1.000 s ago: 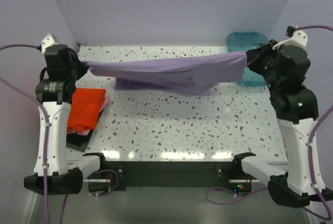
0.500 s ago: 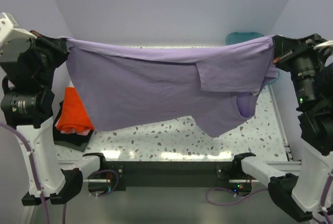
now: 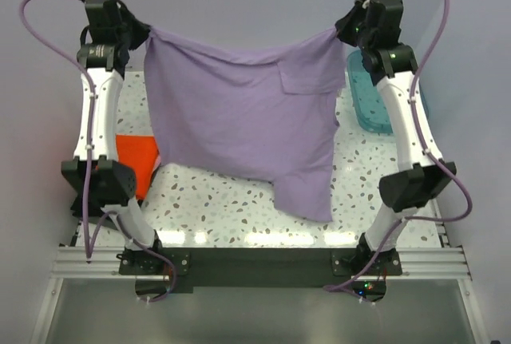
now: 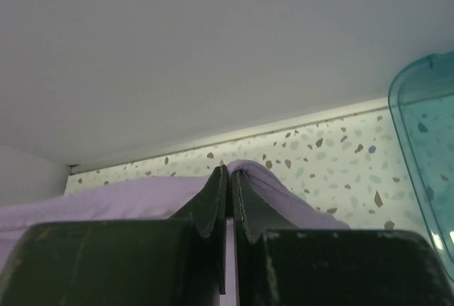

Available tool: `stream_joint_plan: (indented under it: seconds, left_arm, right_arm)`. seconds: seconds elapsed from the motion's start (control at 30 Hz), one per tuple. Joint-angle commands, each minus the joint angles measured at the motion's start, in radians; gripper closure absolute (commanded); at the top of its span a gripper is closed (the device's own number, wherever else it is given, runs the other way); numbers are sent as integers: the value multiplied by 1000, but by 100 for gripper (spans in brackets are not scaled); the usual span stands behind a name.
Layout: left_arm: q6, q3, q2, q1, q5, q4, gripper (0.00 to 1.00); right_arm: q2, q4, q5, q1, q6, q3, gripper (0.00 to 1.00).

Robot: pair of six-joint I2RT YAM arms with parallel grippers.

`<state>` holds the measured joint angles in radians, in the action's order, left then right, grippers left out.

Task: Fold and stack the t-shirts
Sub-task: Flatten the tshirt out

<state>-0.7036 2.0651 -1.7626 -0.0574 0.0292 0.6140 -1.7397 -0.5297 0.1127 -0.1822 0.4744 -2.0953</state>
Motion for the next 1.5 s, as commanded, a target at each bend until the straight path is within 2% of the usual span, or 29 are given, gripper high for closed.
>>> stream_joint_plan:
  seconds: [0.0, 0.07, 0.13, 0.2, 0.33, 0.5, 0.67, 0.73, 0.77, 0.87, 0.97, 1.03, 1.07, 1.27, 1.3, 1.47]
  left_arm:
    - [-19, 339, -83, -9, -74, -126, 100]
    - [-8, 398, -107, -9, -81, -138, 100]
    - [-8, 336, -80, -13, -83, -193, 100]
    - [1, 220, -28, -13, -69, -229, 100]
    - [15, 60, 38, -19, -46, -211, 100]
    - [9, -294, 167, -18, -31, -227, 100]
    - [-5, -671, 274, -19, 0, -240, 100]
    - [-14, -775, 307, -18, 6, -247, 100]
    - [-14, -860, 313, -18, 18, -252, 100]
    - [-25, -988, 304, -18, 21, -266, 100]
    - [-30, -1040, 264, -15, 2, -261, 100]
    - [-34, -1057, 249, -10, 3, -258, 100]
    - [-36, -1074, 244, -7, 9, -257, 100]
    - [-39, -1102, 245, -2, 17, -215, 100]
    - [-39, -1106, 250, -1, 20, -209, 100]
    - [-59, -1174, 308, 1, 38, -203, 100]
  right_arm:
    - [-35, 129, -2, 12, -28, -250, 100]
    - [-81, 113, -4, 23, -23, -371, 100]
    - [-104, 93, -7, 30, -13, -404, 100]
    - [-63, 102, -5, 39, -7, -355, 100]
    - [67, 160, -7, 65, 19, -40, 100]
    - [193, 113, -65, 108, 43, 257, 100]
    - [317, 63, -91, 125, 43, 633, 100]
    - [344, 63, -88, 130, 43, 787, 100]
    - [354, 63, -87, 133, 43, 828, 100]
    - [345, 60, -59, 136, 36, 932, 100]
    - [290, 54, -48, 136, 21, 948, 100]
    - [240, 22, -25, 136, 12, 929, 94]
    - [224, 19, -16, 138, 10, 926, 83]
    - [221, -29, -21, 141, 18, 923, 52]
    - [239, -39, -15, 141, 23, 945, 44]
    - [435, -32, 14, 141, 49, 1105, 42]
